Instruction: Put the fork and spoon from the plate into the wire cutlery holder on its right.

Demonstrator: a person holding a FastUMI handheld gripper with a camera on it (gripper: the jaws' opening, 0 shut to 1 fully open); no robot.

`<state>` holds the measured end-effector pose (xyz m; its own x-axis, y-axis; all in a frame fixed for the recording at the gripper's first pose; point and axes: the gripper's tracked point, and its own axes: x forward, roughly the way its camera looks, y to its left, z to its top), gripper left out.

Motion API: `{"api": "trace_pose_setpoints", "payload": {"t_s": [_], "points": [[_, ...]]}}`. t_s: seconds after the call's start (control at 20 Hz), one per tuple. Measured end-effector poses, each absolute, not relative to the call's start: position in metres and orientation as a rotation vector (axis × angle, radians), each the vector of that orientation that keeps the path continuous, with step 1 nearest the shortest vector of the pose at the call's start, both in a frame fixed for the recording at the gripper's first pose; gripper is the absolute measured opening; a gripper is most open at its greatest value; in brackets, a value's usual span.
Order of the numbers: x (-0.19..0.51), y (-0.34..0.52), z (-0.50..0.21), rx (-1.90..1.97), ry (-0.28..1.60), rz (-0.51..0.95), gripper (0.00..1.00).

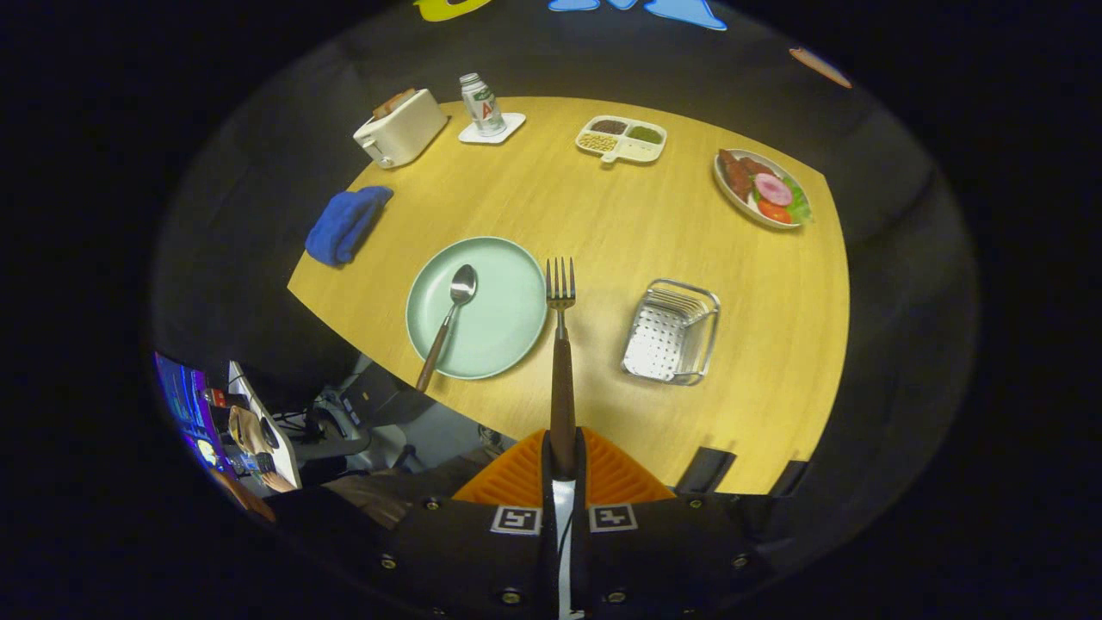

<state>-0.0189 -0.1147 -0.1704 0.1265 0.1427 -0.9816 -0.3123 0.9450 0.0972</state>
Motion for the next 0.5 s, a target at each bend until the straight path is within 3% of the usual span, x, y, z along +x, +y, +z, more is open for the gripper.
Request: {"api": "trace_pose_setpoints", "payload": {"t_s": [0.5], "points": [[-0.018,-0.174,-0.206,-0.23,1.58,0.235,0.06]]}}
